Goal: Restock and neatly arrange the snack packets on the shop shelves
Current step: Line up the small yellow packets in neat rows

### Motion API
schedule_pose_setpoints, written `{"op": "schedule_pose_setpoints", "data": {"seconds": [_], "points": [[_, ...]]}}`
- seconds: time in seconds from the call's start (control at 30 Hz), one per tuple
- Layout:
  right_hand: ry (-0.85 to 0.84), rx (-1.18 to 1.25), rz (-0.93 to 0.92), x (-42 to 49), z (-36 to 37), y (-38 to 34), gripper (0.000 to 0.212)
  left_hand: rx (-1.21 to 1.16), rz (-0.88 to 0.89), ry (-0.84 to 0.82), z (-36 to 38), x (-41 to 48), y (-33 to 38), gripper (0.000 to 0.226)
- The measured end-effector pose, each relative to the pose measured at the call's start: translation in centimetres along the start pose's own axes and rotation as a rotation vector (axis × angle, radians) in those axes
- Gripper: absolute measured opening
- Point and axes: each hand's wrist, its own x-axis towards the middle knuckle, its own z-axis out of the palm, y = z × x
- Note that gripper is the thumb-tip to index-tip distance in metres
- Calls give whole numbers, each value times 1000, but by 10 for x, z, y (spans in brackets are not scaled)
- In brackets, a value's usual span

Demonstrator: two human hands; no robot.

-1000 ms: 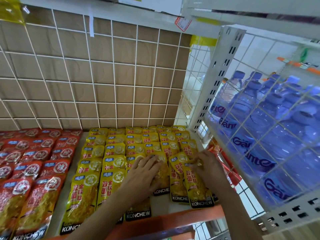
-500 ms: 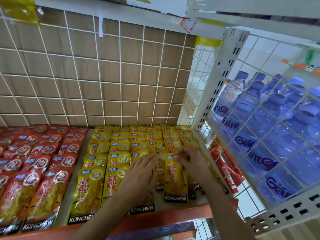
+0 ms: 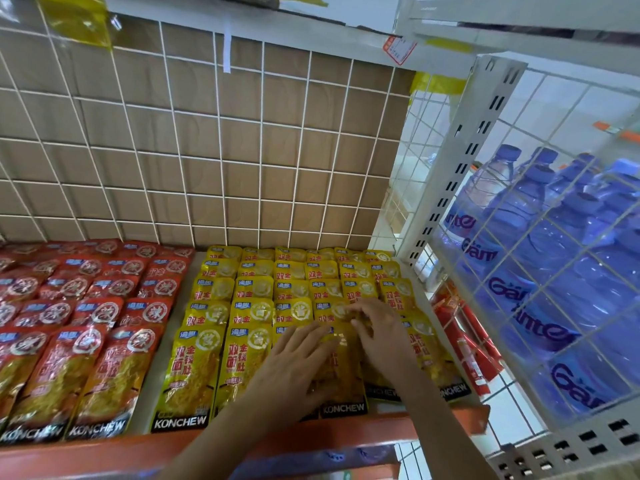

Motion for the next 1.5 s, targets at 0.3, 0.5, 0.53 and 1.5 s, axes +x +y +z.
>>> {"op": "schedule_pose_setpoints", "data": {"seconds": [0.3,0.5,0.53,1.5], "points": [[-224,-48,-16,29,-9,1,33,20,68,-131,3,2,2,72],[-212,-57,12,42,-7,-1,28,16,60,-130,6,3,4,72],[-198,-88,17,42,-8,1,25,13,58,-134,6,3,3,72],[-329,-385,192,-23,-20,19,91,-118,-42,22,9,4,13,57]]}}
